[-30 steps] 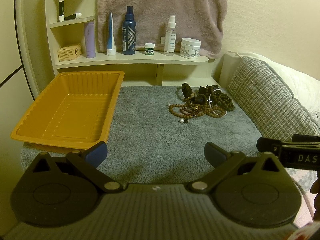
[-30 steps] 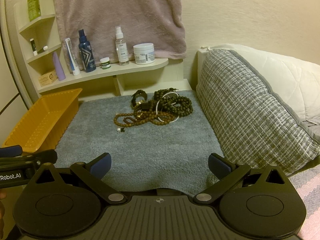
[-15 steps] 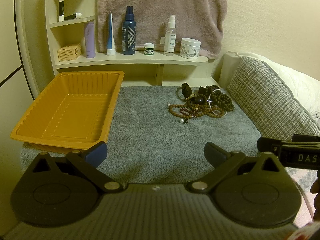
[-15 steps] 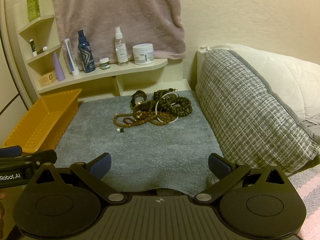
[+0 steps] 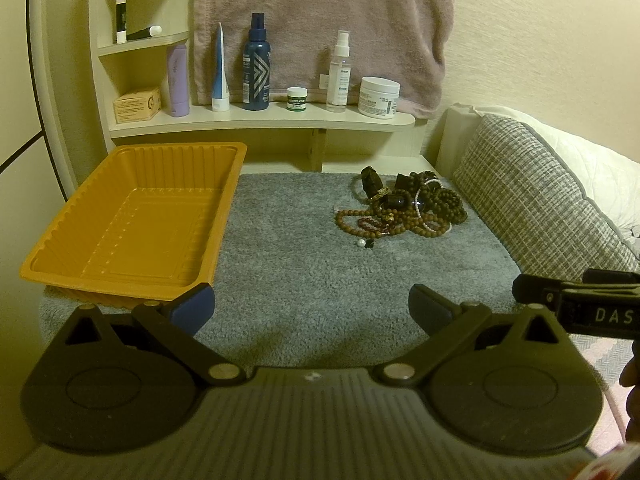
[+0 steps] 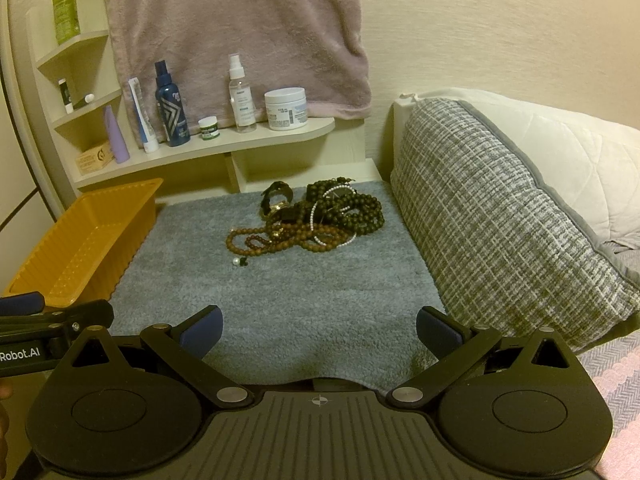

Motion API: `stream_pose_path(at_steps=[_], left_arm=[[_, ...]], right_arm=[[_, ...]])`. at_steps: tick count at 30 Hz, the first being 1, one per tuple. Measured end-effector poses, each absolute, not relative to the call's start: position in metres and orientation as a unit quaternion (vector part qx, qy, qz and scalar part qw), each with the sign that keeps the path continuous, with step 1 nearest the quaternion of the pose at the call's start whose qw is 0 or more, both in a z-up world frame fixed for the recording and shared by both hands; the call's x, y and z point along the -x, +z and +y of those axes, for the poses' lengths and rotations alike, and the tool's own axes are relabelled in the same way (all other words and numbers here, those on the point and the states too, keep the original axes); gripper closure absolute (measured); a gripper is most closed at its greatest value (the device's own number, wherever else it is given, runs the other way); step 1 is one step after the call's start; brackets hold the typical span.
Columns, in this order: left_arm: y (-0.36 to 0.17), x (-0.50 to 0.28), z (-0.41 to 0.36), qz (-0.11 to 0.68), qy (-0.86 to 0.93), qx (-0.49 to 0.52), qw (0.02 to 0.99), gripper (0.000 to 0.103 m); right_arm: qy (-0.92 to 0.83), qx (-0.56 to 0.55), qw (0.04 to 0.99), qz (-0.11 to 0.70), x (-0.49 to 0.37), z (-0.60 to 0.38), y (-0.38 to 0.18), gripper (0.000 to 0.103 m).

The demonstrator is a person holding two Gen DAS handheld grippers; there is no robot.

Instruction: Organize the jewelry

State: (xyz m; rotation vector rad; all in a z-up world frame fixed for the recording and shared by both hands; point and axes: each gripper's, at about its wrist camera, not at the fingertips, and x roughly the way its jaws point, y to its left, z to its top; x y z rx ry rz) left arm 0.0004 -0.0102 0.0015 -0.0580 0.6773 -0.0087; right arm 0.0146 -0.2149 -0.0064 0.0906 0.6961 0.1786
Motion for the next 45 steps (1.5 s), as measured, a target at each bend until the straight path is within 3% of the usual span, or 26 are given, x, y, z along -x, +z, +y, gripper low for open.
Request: stream_pose_path(at_steps=[20, 32, 37, 45], left_arm=[[0.003, -0.002, -0.004, 0.331, -0.009, 0.045, 0.943, 0.001], [0.016, 0.003, 0.084, 0.280, 0.025, 0.158, 0.946, 0.005], [0.015, 0.008, 0.139, 0.255, 0.061, 0.185, 0.947, 0.010], [-0.008, 0.012, 0.220, 0.240, 0.138, 0.193, 0.941, 0.029]], right_arm=[[0.087, -0.051, 0.936, 0.336, -0.016, -0.217, -0.005, 0.000], [0.097, -0.050, 0.942, 0.318, -0.026, -0.205, 0.001, 0.000], [0.106, -0.042, 0.943, 0.312, -0.038, -0.192, 0.002, 0.000], [0.117, -0.017, 0.941, 0.316, -0.065, -0.165, -0.007, 0.000]])
